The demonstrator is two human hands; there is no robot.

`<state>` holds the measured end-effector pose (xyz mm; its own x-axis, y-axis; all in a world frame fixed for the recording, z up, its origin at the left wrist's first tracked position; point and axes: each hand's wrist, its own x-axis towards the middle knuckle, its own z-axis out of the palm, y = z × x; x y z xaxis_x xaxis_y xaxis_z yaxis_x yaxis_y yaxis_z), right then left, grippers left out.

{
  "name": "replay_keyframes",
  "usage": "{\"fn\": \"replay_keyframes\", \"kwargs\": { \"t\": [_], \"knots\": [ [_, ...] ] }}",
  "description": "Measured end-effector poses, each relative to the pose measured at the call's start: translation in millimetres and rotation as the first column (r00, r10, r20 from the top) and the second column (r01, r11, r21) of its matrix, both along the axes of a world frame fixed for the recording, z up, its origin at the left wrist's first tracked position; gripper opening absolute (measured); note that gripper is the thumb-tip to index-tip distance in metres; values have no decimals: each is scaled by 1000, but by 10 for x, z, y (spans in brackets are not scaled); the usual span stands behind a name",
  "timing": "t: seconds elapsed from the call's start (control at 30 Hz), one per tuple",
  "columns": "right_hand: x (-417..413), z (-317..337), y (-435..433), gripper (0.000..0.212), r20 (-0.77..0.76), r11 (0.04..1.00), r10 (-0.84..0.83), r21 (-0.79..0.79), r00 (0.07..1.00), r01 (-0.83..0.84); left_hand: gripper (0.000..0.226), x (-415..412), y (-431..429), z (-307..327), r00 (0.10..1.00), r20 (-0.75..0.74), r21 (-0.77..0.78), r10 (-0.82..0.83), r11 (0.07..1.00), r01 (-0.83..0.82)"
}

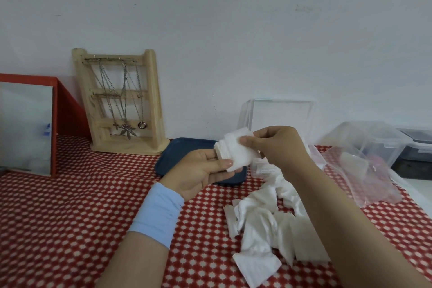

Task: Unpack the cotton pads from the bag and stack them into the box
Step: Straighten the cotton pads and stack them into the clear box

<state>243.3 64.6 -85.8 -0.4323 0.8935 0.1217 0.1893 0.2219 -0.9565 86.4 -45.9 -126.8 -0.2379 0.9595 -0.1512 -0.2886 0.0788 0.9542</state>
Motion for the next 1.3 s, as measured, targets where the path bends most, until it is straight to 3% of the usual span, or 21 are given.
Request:
{"fn": "replay_keyframes", "kwargs": {
  "t": [0.13,0.27,0.4,0.5,0.57,0.6,0.67,0.73,0.87,1.0,1.07,1.13,1.2,1.3],
  "knots": [
    [118,114,52,27,-135,998,19,-59,991,-27,28,4,8,-19,998,-38,-48,56,997,-58],
    [96,122,-25,32,6,976,214,-48,977,-214,29,15,9,20,999,-37,-37,30,999,-32],
    [12,28,-24,25,134,988,154,4,979,-156,29,30,-17,73,999,-41,-4,-8,1000,8],
    [35,39,-6,38,215,986,166,-3,962,-169,30,43,-40,127,997,44,10,-58,998,58],
    [75,42,14,53,203,975,223,-52,953,-217,42,72,-44,175,985,159,6,-67,998,66],
    [96,42,24,54,178,963,266,-83,947,-255,49,85,-36,184,988,144,-4,-61,998,62],
    [140,26,56,40,143,933,355,-109,924,-342,56,135,-1,199,994,-91,-54,-55,997,50],
    [174,5,87,28,132,918,394,-112,909,-381,52,214,20,207,944,-325,-94,-55,995,25],
    [320,78,155,21,179,906,422,-114,889,-407,36,347,56,246,914,-406,-96,-11,995,-30],
    [483,283,264,21,370,905,410,-50,834,-423,31,465,212,436,819,-567,-114,-85,993,24],
    [612,419,405,18,405,926,340,12,849,-376,32,533,392,551,802,-590,-110,-90,993,30],
    [755,543,595,18,340,961,239,53,909,-273,43,568,627,633,767,-640,-86,-45,996,-13],
    [930,636,802,19,237,988,116,71,964,-136,49,609,889,671,661,-750,-48,14,996,-75],
    [1151,628,1046,17,141,999,-23,49,990,16,38,775,1244,679,482,-876,-29,1,998,-55]
  ]
}}
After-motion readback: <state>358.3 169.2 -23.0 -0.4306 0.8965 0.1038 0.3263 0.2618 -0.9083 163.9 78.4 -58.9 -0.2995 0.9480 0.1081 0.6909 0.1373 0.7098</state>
